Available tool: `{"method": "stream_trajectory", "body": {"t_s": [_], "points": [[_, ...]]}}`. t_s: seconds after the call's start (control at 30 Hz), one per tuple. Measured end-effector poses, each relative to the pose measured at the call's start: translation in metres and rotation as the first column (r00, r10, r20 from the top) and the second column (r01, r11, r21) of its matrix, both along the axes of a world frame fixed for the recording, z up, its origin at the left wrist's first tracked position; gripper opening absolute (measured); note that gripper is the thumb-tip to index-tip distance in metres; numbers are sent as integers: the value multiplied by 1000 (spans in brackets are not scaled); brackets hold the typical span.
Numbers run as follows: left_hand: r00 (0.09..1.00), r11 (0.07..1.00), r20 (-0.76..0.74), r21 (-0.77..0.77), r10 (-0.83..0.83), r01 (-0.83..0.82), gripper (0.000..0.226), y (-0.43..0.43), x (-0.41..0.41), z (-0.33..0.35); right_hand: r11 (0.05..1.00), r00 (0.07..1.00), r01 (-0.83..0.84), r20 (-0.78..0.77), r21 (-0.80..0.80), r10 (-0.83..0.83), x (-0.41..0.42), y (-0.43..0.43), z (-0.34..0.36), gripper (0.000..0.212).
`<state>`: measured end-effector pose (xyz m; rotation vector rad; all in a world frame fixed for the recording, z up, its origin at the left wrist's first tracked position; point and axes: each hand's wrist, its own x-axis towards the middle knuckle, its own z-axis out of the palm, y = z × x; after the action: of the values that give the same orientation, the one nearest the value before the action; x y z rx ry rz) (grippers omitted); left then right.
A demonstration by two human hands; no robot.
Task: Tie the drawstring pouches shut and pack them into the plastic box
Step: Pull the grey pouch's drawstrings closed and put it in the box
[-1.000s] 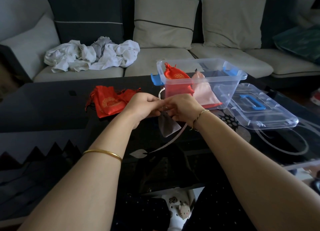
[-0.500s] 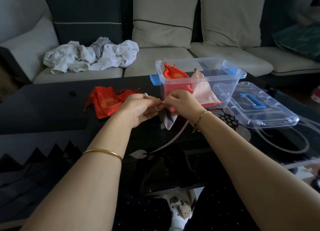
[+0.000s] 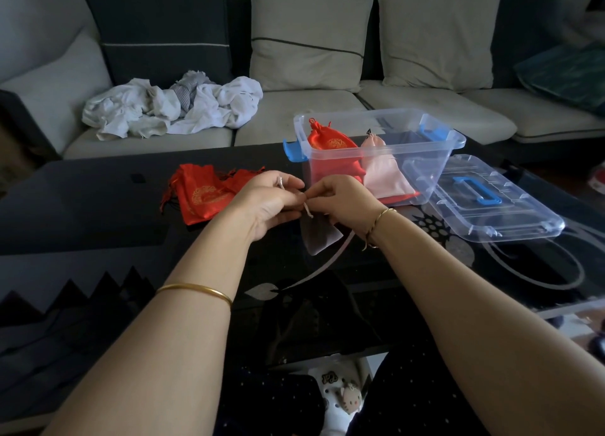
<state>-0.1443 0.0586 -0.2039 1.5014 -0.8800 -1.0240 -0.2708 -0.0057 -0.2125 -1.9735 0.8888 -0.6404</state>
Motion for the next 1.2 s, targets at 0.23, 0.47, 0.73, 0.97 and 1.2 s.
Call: {"method": "stream_trajectory", "body": {"t_s": [0.23,0.47,0.73,0.97,1.2], "points": [[952,980,249,-128,180,-152,30,-9,-12,-4,994,993,102,56,45,-104,8,2,1,24],[690,942,649,-293,321,-163,23,-7,-7,-3,994,990,97,101,55,-102,14,4,3,24],[489,920,792,-386,365,-62,8,0,-11,-7,889,927,-12,338,458,-161,12,6,4,15],[503,899,785,-436,363,32,9,-3,-15,-10,779,896,-190,429,597,-111,4,8,6,17],[622,918,731,-393,281,47,8,-3,-9,-5,878,953,-58,288,475,-93,-3,-1,7,12]]}}
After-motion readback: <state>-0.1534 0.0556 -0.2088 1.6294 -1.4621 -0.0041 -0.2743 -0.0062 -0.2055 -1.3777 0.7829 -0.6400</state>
